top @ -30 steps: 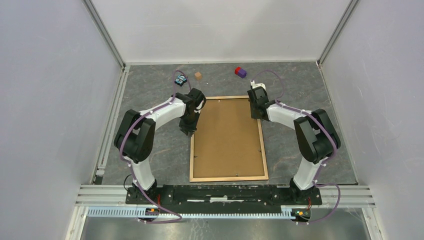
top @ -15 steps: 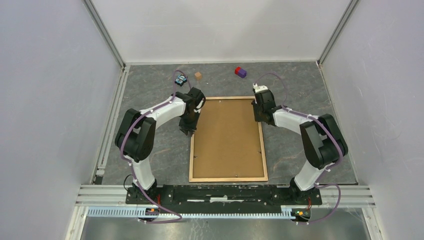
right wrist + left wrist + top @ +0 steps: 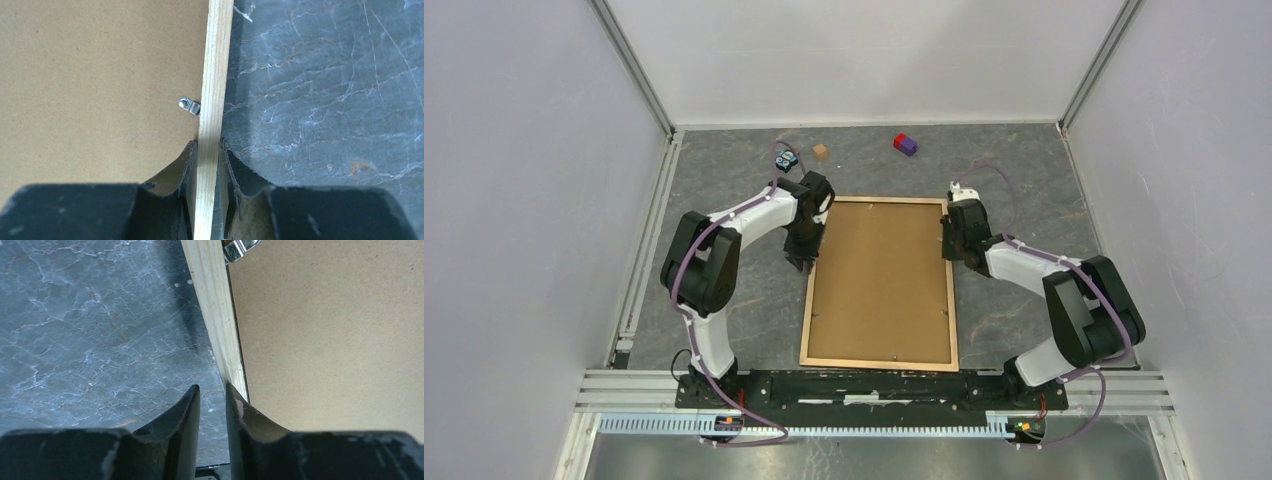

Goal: Put the photo into the frame

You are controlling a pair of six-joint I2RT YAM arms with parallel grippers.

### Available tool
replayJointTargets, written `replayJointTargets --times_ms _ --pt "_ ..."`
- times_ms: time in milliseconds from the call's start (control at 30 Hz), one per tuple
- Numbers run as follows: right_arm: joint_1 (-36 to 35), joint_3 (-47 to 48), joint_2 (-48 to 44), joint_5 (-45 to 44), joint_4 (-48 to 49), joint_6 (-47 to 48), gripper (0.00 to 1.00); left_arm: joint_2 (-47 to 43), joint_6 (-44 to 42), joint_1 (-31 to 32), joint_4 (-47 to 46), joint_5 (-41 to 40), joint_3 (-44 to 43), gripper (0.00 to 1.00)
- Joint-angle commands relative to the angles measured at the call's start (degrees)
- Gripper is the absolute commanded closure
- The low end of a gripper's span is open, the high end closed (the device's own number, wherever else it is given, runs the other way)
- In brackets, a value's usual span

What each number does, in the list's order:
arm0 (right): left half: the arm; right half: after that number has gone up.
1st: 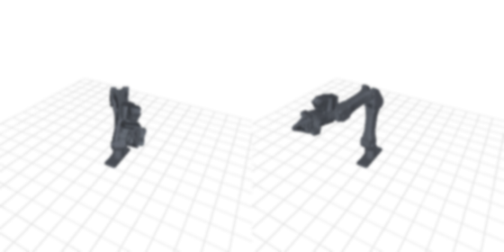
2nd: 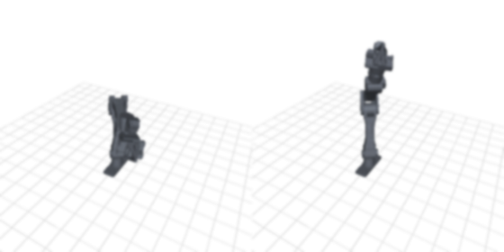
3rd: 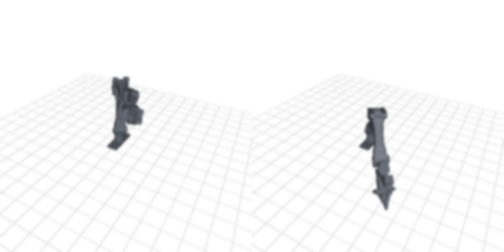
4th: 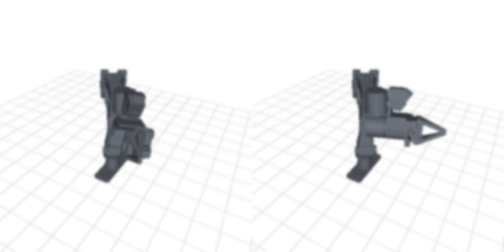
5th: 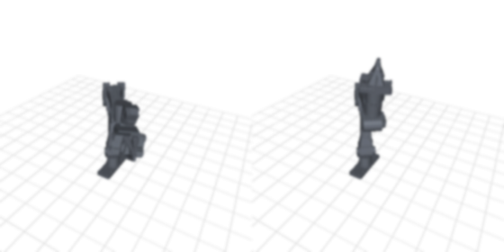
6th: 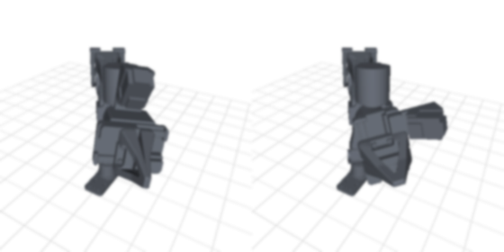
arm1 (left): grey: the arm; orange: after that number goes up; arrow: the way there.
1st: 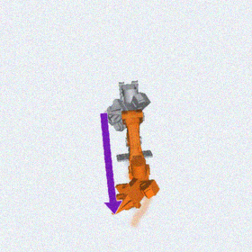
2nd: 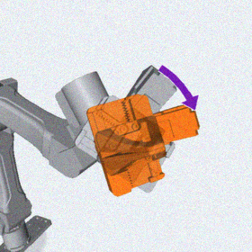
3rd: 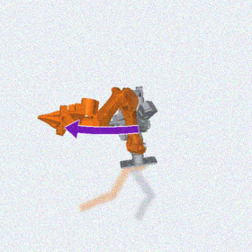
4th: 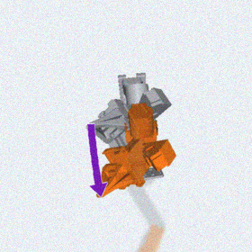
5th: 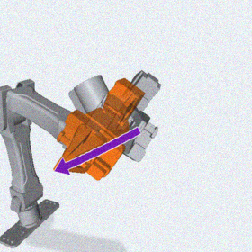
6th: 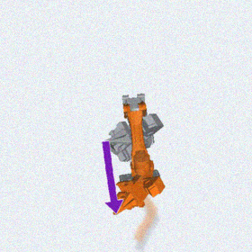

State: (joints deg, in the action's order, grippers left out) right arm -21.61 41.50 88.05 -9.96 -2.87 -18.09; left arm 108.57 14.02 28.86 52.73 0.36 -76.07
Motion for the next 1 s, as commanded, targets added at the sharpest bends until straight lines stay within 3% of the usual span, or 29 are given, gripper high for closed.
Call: replayJointTargets --times_ms 0,300,533,667,833,967 --pt "-0.73 -6.42 -1.14 2.67 -8.89 -9.04 1.0 6.32 2.78 0.41 -7.29 8.32 -0.11 0.68" --pt "-0.72 -20.15 -14.64 5.25 -2.39 -23.01 1.0 15.27 10.6 -0.3 -10.7 12.66 -14.87 0.7" --pt "-0.76 -26.3 -19.23 11.54 4.01 -24.99 0.98 22.53 12.9 -1.74 -9.87 13.24 -28.64 0.69" --pt "-0.8 -22.79 -19.09 7.77 -1.15 -17.63 0.82 19.01 9.26 -2.04 -6.55 9.06 -30.2 0.58" --pt "-0.79 -20.74 -19.18 6.2 -4.45 -11.73 0.6 8.14 4.76 -2.04 -5.17 3.34 -22.0 0.34" --pt "-0.79 -19.98 -20.22 8.52 -5.16 -10.82 0.55 -1.56 3.12 -1.77 -5.55 2.8 -14.06 0.23"
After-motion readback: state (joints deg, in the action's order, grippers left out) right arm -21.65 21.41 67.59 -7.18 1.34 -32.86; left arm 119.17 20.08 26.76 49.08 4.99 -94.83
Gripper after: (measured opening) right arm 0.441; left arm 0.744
